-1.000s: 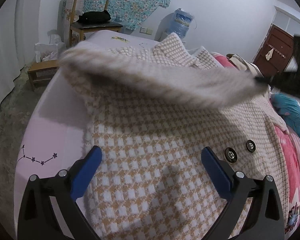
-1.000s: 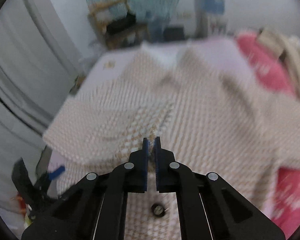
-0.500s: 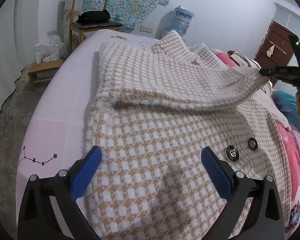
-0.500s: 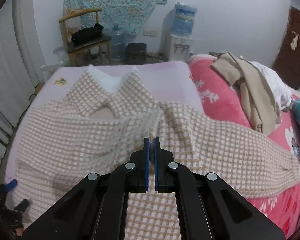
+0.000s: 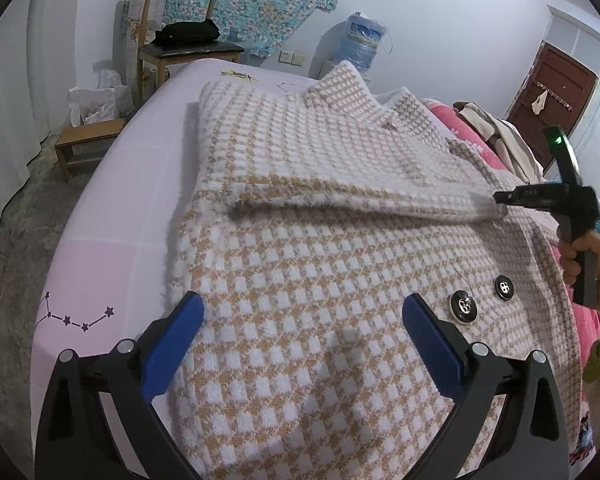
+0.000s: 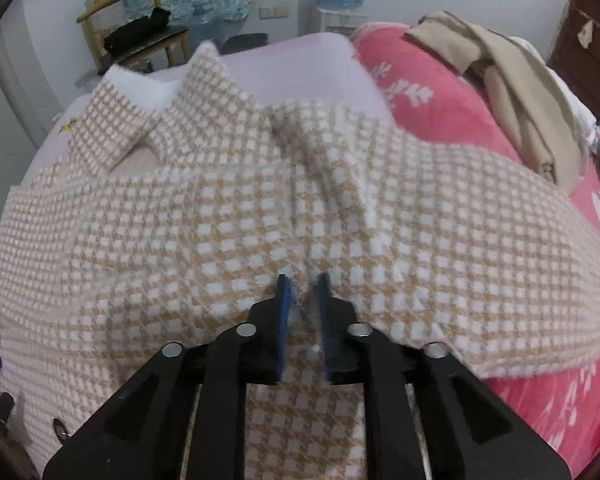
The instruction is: Fold large clothes
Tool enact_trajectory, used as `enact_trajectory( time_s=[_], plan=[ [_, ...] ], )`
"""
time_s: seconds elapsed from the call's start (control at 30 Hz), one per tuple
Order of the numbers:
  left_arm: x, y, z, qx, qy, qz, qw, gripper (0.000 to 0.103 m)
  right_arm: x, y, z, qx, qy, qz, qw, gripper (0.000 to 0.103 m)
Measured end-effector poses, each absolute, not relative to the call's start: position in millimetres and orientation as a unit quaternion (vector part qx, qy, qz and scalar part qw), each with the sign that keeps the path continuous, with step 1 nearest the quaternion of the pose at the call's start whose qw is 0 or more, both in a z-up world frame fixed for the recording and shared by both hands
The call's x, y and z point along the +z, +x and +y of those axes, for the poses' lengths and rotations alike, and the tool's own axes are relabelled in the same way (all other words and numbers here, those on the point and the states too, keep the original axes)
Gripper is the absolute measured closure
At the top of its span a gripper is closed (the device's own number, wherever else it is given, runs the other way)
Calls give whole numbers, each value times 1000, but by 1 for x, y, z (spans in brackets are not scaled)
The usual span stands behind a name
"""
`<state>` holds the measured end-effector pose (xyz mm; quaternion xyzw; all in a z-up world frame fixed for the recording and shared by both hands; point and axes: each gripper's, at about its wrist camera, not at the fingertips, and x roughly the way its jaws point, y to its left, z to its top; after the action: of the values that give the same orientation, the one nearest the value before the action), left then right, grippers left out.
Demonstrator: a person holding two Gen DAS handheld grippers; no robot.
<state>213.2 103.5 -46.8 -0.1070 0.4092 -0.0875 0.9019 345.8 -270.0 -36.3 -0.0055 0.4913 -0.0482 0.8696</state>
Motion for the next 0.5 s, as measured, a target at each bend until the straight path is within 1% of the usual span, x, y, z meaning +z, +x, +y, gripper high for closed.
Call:
enact_trajectory(
  time_s=[0.03,0.17,0.2,0.23,0.37,0.4,0.47,0.5],
  plan=[
    [-47,213,103,-88,-107,409,902,5,-28,343,-271,-62,-10,480,875,74],
    [-48,214,102,-85,-103,411,902,5,-3,332,-258,-36,-13,439,897,66],
    [-48,214,102,-84,-103,411,902,5,-1,331,-251,-11,-9,435,900,62],
    [-47,214,102,-84,-104,412,901,5,-3,330,-243,11,-10,434,901,59],
    [-38,215,113,-109,-140,423,889,5,-26,338,-216,52,-31,455,888,57],
    [-32,213,118,-114,-147,419,889,5,-32,340,-215,56,-33,462,884,54],
    [-18,211,123,-118,-139,407,895,5,-54,349,-217,48,-39,492,868,53],
    [-9,212,125,-119,-130,399,900,5,-58,350,-220,51,-34,491,869,52]
  ],
)
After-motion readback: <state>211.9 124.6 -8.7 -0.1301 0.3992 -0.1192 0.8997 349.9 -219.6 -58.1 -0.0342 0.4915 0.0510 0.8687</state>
